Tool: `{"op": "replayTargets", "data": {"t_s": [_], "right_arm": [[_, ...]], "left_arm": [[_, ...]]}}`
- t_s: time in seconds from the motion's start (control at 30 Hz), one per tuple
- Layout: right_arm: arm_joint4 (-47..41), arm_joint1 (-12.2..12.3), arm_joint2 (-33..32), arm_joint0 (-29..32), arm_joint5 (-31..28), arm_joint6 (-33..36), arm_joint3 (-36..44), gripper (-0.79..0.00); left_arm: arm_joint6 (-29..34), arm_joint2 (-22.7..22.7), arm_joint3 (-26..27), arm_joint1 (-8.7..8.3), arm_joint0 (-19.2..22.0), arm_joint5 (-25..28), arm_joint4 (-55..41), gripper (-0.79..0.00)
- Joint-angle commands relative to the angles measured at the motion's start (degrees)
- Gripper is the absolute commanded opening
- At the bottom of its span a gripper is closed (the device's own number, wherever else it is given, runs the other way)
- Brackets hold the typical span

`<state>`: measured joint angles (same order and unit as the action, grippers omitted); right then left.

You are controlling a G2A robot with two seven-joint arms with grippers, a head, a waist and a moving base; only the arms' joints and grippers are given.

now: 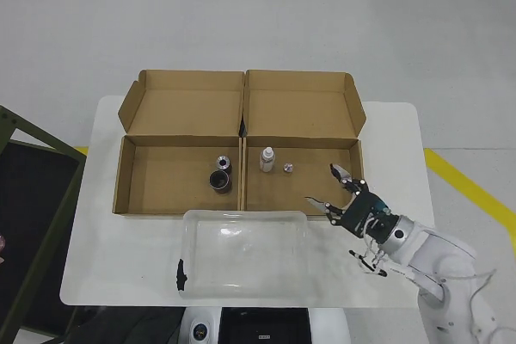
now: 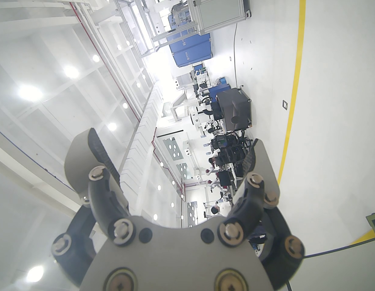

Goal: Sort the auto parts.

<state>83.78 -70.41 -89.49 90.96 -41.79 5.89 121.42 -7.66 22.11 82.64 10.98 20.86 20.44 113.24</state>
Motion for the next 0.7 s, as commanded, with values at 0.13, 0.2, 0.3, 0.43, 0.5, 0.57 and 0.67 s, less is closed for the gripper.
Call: {"op": "replayTargets", "data": {"t_s": [0.13,0.2,0.3,0.43,0.5,0.57,0.67], "right_arm": [[-1.2,0.4,-4.4,4.2,2.1,-3.9,-0.2,-0.268],[-1.5,0.5,-5.8,5.5,3.1,-5.1,-0.4,-0.256],[-1.5,0.6,-7.8,7.8,4.7,-7.0,-0.5,-0.246],[-1.2,0.7,-9.7,10.5,7.3,-9.5,-0.2,-0.215],[-0.7,0.7,-10.6,11.9,8.6,-11.0,0.0,-0.185],[-0.2,0.7,-11.4,13.3,9.6,-12.5,0.2,-0.163],[0.4,0.8,-12.5,15.2,9.9,-14.0,0.3,-0.095]], "left_arm": [[0.0,0.0,0.0,0.0,0.0,0.0,0.0,0.0],[0.0,0.0,0.0,0.0,0.0,0.0,0.0,0.0],[0.0,0.0,0.0,0.0,0.0,0.0,0.0,0.0],[0.0,0.0,0.0,0.0,0.0,0.0,0.0,0.0],[0.0,0.0,0.0,0.0,0.0,0.0,0.0,0.0],[0.0,0.0,0.0,0.0,0.0,0.0,0.0,0.0],[0.0,0.0,0.0,0.0,0.0,0.0,0.0,0.0]]}}
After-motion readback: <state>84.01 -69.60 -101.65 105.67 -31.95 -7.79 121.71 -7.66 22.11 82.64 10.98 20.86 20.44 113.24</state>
